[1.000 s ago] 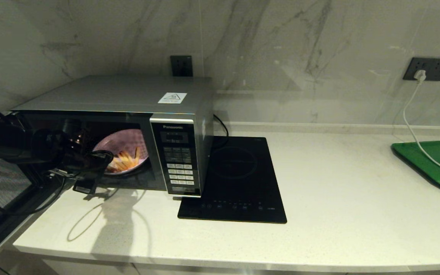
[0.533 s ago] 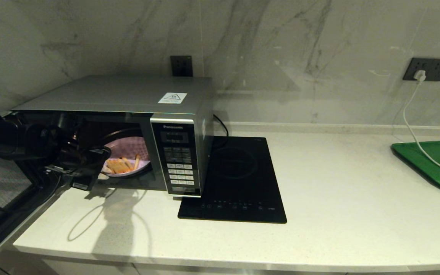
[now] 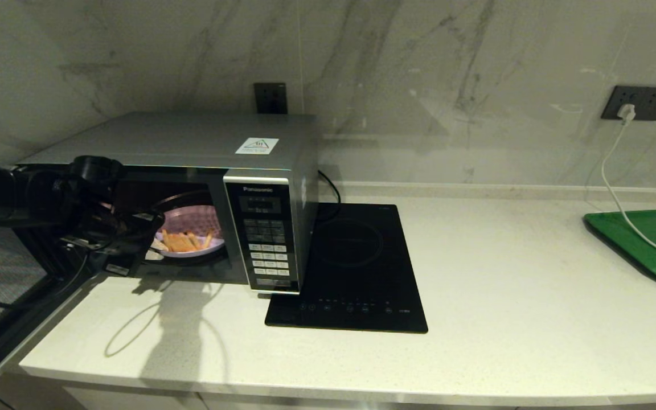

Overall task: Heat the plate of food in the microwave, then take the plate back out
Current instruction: Take the plate out of the microwave

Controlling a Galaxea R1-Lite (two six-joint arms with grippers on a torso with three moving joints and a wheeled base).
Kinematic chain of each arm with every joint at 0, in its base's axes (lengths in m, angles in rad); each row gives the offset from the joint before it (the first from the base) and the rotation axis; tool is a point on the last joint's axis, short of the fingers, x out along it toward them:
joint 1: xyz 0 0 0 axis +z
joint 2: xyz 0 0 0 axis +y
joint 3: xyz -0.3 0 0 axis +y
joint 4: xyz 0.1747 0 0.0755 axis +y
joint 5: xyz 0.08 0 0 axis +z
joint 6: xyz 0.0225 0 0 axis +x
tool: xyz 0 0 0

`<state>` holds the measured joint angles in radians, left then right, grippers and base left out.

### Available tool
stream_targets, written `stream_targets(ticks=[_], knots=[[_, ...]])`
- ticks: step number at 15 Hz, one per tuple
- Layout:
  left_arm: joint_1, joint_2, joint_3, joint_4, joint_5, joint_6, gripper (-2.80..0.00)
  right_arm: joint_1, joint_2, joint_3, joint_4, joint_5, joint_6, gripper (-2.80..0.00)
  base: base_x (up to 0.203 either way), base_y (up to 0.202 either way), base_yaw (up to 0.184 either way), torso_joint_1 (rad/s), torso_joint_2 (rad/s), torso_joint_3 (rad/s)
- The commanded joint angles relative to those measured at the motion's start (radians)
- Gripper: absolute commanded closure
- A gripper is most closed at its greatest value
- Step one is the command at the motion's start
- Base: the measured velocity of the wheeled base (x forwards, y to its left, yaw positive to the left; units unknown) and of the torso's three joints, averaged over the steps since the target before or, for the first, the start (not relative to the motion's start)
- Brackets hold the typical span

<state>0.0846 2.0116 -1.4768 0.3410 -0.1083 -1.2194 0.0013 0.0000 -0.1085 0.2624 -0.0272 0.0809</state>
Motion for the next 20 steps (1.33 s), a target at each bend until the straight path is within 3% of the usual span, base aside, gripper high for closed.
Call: stream_targets(ticks=[1, 4, 7, 9, 14, 18, 20], knots=[[0.02, -0.044, 0.006, 0.031, -0.019, 0.0, 0.0, 0.0, 0.0, 0.0, 0.001, -0.001, 0.0, 0.0, 0.0, 0.0, 0.0, 0.0, 0.0, 0.0], [0.051, -0.088, 0.039, 0.064, -0.043, 0.028, 0.0, 0.002, 0.0, 0.0, 0.001, 0.0, 0.0, 0.0, 0.0, 0.0, 0.0, 0.0, 0.0, 0.0], [0.123, -0.16, 0.137, 0.059, -0.203, 0.103, 0.0, 0.0, 0.0, 0.0, 0.001, -0.002, 0.0, 0.0, 0.0, 0.0, 0.0, 0.0, 0.0, 0.0], [0.152, -0.169, 0.173, 0.057, -0.22, 0.12, 0.0, 0.0, 0.0, 0.0, 0.001, 0.0, 0.0, 0.0, 0.0, 0.0, 0.0, 0.0, 0.0, 0.0], [0.216, -0.222, 0.332, -0.031, -0.318, 0.245, 0.0, 0.0, 0.0, 0.0, 0.001, -0.001, 0.0, 0.0, 0.0, 0.0, 0.0, 0.0, 0.0, 0.0], [0.224, -0.286, 0.469, -0.097, -0.328, 0.337, 0.0, 0.0, 0.0, 0.0, 0.001, 0.0, 0.0, 0.0, 0.0, 0.0, 0.0, 0.0, 0.0, 0.0], [0.228, -0.347, 0.561, -0.124, -0.369, 0.402, 0.0, 0.0, 0.0, 0.001, 0.001, 0.0, 0.0, 0.0, 0.0, 0.0, 0.0, 0.0, 0.0, 0.0]])
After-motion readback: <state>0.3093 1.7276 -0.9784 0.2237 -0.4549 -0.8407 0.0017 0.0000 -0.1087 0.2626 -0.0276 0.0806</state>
